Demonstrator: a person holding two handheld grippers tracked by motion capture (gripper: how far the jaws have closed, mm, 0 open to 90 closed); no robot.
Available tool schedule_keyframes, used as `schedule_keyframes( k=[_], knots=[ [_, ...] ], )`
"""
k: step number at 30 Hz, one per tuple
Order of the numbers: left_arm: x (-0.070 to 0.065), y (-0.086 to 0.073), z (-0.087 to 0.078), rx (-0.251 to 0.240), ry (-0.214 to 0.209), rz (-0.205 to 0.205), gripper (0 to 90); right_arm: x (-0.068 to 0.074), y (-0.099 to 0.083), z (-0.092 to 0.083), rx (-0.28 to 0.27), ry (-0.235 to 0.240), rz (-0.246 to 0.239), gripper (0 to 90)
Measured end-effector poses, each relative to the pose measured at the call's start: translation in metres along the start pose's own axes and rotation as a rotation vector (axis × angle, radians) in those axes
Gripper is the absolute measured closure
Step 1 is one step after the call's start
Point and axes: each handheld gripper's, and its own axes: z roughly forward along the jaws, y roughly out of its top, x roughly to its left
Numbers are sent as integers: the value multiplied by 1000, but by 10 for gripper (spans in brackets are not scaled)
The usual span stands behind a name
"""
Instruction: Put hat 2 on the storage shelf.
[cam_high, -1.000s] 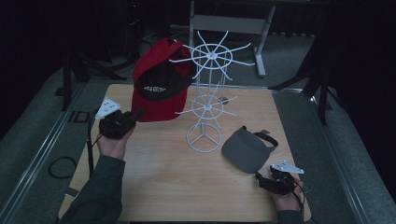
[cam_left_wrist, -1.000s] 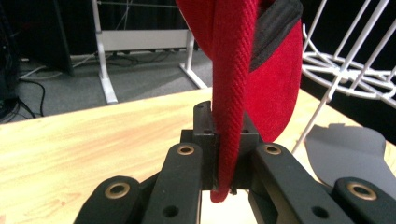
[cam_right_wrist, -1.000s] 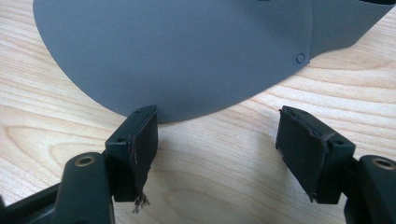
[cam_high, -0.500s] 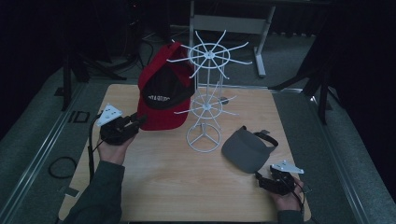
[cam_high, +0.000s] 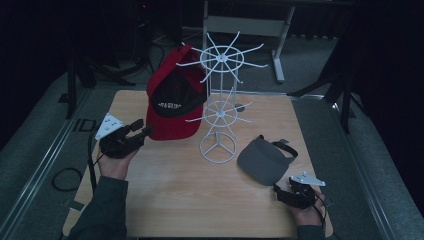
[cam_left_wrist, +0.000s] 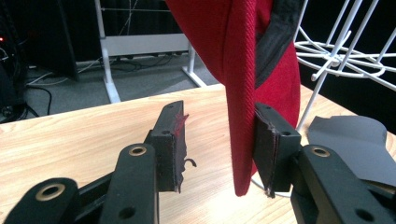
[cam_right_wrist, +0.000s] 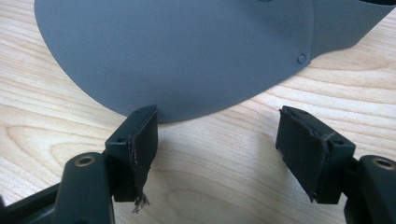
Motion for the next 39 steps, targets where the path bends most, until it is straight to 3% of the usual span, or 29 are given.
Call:
schedule_keyframes(
  k=[10, 16, 21, 32, 39],
  knots=[
    [-3, -3, -8, -6, 3, 15, 586, 0, -1, -2, 7, 14, -4, 302],
    [-6, -3, -14, 1, -3, 30, 583, -3, 3, -5, 29, 19, 10, 422],
    [-6, -2, -17, 6, -18, 34, 543, -4, 6, -6, 51, 16, 10, 458],
    [-4, 0, -25, -11, 1, 28, 523, -5, 13, -11, 48, 9, 0, 479],
    [2, -5, -34, -6, 26, 16, 529, -11, 26, -16, 31, -3, -8, 514]
  ],
)
